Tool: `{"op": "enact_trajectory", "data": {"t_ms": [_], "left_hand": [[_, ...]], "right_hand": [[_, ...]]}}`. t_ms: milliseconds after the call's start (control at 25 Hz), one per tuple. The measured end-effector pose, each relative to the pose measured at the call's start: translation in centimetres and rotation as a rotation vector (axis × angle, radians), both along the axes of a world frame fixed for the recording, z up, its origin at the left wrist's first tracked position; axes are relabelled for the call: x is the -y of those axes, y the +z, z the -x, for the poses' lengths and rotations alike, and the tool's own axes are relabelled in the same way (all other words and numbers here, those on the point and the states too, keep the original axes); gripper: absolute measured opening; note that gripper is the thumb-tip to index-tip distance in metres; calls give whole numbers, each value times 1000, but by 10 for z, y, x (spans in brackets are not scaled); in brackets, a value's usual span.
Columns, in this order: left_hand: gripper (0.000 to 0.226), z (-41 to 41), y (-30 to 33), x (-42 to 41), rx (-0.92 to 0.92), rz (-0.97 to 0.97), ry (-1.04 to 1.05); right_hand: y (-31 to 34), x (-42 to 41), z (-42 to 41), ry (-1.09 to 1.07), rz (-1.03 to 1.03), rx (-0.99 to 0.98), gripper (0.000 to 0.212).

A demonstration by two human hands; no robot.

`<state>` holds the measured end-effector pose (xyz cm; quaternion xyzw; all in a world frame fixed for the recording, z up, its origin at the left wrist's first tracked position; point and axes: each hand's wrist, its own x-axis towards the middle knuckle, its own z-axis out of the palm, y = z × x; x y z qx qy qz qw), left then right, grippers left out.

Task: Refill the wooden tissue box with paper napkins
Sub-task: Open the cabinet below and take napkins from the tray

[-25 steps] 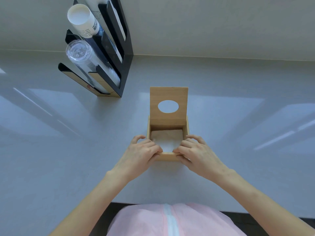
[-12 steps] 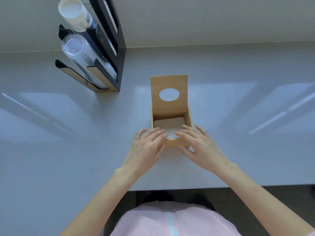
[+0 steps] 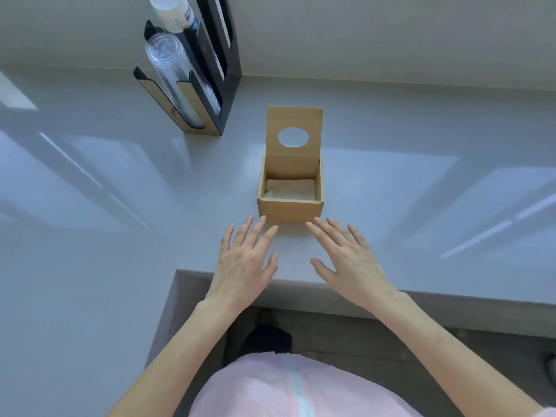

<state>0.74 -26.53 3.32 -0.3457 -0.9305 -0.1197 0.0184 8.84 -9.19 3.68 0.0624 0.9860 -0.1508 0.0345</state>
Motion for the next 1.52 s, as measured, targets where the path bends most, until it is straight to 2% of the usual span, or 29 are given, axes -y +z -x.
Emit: {"op": "enact_trajectory", "data": {"t_ms": [360,640,1080,1320,1520], "left_hand": [[49,-104,-15,20,93,14,118],[51,-142,-24,47,163,42,139],[54,-146,-50,78,270,51,85],[57,-133,-82,49,299,14,-51],[62,-112,-128,17,208,115,-124]], "right_hand": [[-12,21,-95,-56,11,71,58],[-20,42,-135,-62,4,121,58],[-45,91,-142,-138,24,129,56],[-79,61,-128,-147,-21,175,57],[-125,31,-110,-141,-83,145,65]]}}
